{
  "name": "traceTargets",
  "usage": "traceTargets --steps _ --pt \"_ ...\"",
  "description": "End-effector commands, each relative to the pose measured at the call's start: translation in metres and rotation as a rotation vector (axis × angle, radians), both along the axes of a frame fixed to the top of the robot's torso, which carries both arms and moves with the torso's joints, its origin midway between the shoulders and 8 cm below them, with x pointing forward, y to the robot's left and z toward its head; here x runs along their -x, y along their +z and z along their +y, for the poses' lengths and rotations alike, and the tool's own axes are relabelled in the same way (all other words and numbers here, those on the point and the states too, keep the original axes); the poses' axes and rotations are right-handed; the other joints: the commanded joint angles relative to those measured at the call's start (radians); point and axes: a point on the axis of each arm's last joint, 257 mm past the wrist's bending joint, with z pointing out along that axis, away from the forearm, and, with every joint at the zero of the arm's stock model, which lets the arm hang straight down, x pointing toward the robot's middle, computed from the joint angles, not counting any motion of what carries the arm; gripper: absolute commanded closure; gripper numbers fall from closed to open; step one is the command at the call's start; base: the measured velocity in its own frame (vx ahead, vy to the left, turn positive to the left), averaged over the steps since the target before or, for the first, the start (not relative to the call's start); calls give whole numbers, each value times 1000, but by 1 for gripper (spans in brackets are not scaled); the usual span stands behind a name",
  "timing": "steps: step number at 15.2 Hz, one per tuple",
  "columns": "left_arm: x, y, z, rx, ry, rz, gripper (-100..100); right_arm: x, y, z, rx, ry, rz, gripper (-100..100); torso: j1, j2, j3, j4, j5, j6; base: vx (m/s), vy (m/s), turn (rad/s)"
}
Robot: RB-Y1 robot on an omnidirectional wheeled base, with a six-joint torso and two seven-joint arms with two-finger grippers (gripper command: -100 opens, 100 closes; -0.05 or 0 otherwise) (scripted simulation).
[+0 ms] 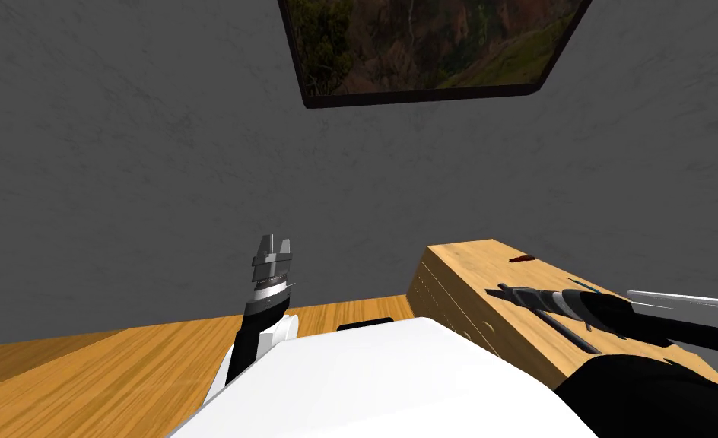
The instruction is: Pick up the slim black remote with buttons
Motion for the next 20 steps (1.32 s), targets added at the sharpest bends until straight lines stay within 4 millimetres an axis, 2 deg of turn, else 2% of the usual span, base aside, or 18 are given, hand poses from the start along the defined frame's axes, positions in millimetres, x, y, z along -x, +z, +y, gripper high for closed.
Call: traceTargets --steps 1,2,5,6,7,8,11,12,13,15,16,18,20 --pt "0 0 0 0 0 0 0 13 3 -11 28 0 41 -100 0 0 0 0 0 0 57 -46 98" --pt "0 0 0 0 0 0 0 13 3 -11 28 0 41 -100 0 1 0 0 0 0 35 -33 17" --pt "0 0 0 0 0 0 0 62 1 -39 91 -7 174 -100 0 2 1 1 0 0 45 -50 131" --pt "0 0 0 0 0 0 0 62 1 -39 91 -7 174 -100 -1 2 1 0 0 0 56 -67 123" --pt "0 0 0 0 0 0 0 80 0 -45 102 -11 216 -100 -1 2 1 0 0 0 62 -65 90" --pt "0 0 0 0 0 0 0 80 0 -45 102 -11 216 -100 -1 1 1 0 0 1 53 -62 50" --pt "0 0 0 0 0 0 0 128 -7 -51 107 -26 320 -100 -2 3 2 1 -1 1 37 -67 77" --pt "0 0 0 0 0 0 0 128 -7 -51 107 -26 320 -100 -2 3 2 1 -1 1 35 -57 63" --pt "0 0 0 0 0 0 0 149 -10 -50 101 -33 360 -100 -1 3 2 1 -1 1 34 -45 79" --pt "0 0 0 0 0 0 0 153 -11 -50 99 -35 368 -100 0 4 2 1 0 1 26 -34 33" --pt "0 0 0 0 0 0 0 149 -10 -50 101 -30 358 -100 1 4 2 1 0 1 8 -15 1" --pt "0 0 0 0 0 0 0 165 -22 -49 97 -57 361 -100 2 5 3 1 0 1 5 -12 126" --pt "0 0 0 0 0 0 0 171 -27 -48 96 -66 362 -100 2 5 3 1 0 0 3 -16 131"
